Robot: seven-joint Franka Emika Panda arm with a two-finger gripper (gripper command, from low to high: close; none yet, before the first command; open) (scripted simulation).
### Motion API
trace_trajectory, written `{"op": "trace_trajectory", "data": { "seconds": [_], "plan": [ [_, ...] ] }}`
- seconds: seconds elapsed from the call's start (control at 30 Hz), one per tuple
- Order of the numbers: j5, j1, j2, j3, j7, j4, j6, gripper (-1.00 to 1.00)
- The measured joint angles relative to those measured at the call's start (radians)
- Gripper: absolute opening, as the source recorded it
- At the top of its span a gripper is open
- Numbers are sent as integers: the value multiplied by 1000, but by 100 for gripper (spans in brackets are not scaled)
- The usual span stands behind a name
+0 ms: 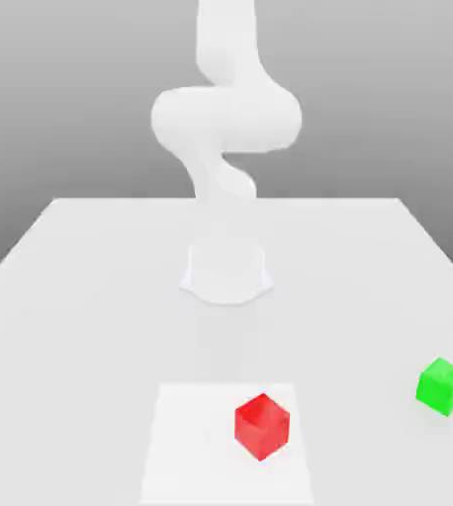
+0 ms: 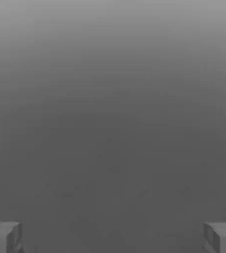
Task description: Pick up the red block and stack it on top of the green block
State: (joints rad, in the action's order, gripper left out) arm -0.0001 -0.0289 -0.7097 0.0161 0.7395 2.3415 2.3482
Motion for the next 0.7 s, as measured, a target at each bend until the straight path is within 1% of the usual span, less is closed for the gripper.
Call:
{"op": "trace_trajectory", "data": {
  "seconds": [0.4,0.7],
  "plan": [
    [17,-120,442,61,-308,202,235,0],
    [16,-154,768,52,-517,342,414,0]
  ]
}}
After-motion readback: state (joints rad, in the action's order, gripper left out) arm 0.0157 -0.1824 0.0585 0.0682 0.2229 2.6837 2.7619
